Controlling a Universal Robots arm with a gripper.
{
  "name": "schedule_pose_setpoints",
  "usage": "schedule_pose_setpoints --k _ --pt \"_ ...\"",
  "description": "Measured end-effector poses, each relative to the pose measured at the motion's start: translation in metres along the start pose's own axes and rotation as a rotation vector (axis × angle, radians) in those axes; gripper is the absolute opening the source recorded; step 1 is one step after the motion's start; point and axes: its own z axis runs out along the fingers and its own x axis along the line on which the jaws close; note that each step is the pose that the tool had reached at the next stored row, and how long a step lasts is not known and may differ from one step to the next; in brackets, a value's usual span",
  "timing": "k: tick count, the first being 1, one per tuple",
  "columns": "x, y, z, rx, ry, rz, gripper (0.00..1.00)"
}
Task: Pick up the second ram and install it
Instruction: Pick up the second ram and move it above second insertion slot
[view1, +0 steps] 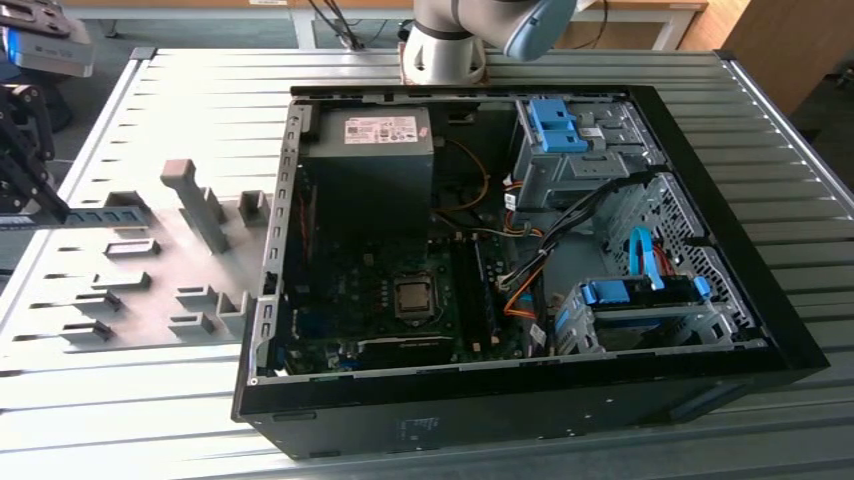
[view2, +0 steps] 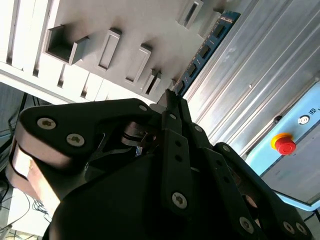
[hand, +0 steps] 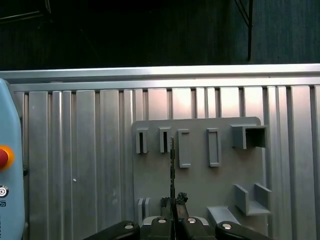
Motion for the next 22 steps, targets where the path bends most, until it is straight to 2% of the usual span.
schedule_pose_setpoints --k 7,22 --pt "-0.0008 0.0002 -0.0107 0.0001 0.0019 0.000 0.14" --pt "-0.0012 0.0008 -0.0390 0.0000 0.0031 0.001 0.14"
